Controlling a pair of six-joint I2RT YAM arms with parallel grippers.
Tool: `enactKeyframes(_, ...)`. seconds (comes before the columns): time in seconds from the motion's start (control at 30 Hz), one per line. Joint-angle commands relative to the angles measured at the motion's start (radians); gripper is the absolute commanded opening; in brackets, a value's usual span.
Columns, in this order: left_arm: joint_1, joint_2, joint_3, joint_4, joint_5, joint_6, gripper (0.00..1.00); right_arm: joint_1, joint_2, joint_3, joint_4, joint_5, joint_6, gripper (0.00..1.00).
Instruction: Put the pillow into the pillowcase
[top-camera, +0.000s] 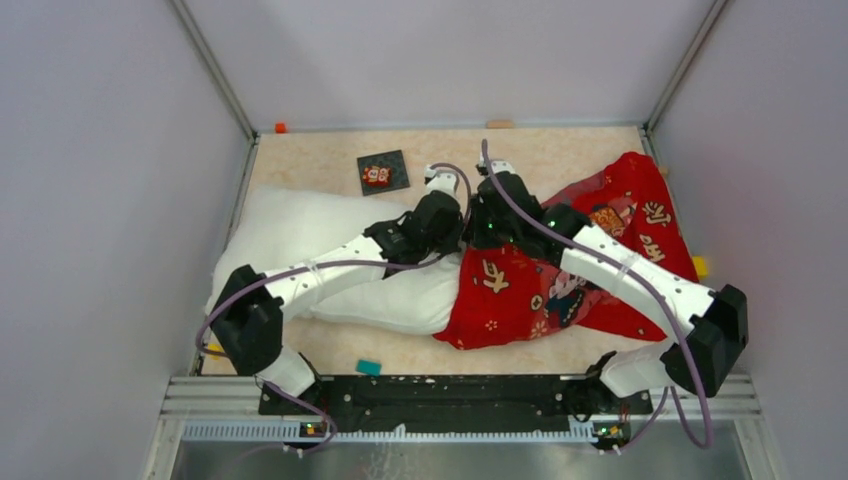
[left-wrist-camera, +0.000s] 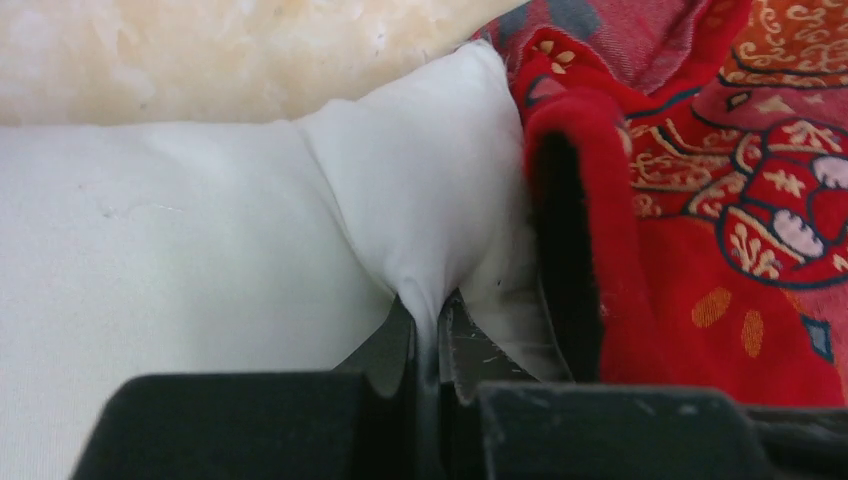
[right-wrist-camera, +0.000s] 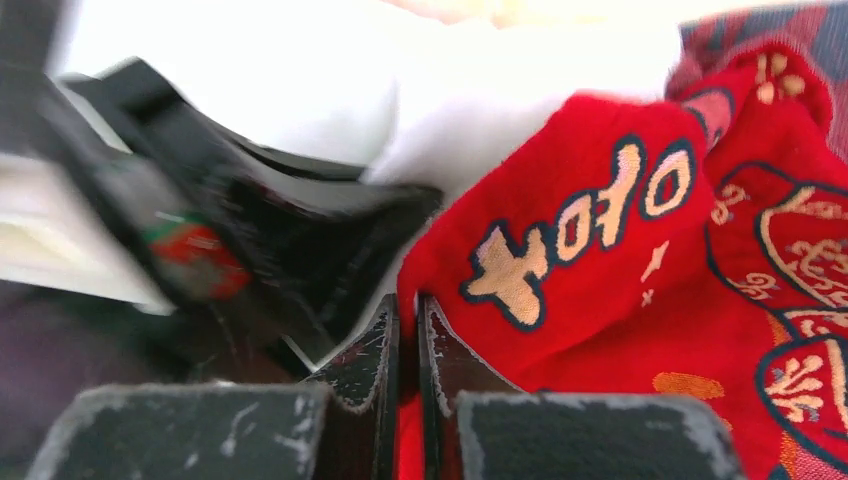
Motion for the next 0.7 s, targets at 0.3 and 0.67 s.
enactKeyframes(0.3,0.022,-0.027,-0.306,0.145,0.145,-0.128,0.0,-0.008,-0.221,-0.248,0.119,0.12,0.016,0.6)
enactKeyframes(0.67,0.021,-0.065,-0.35,0.176,0.145,-0.138,0.0,-0.191,0.104,0.045,0.082,-0.003,-0.181,0.64)
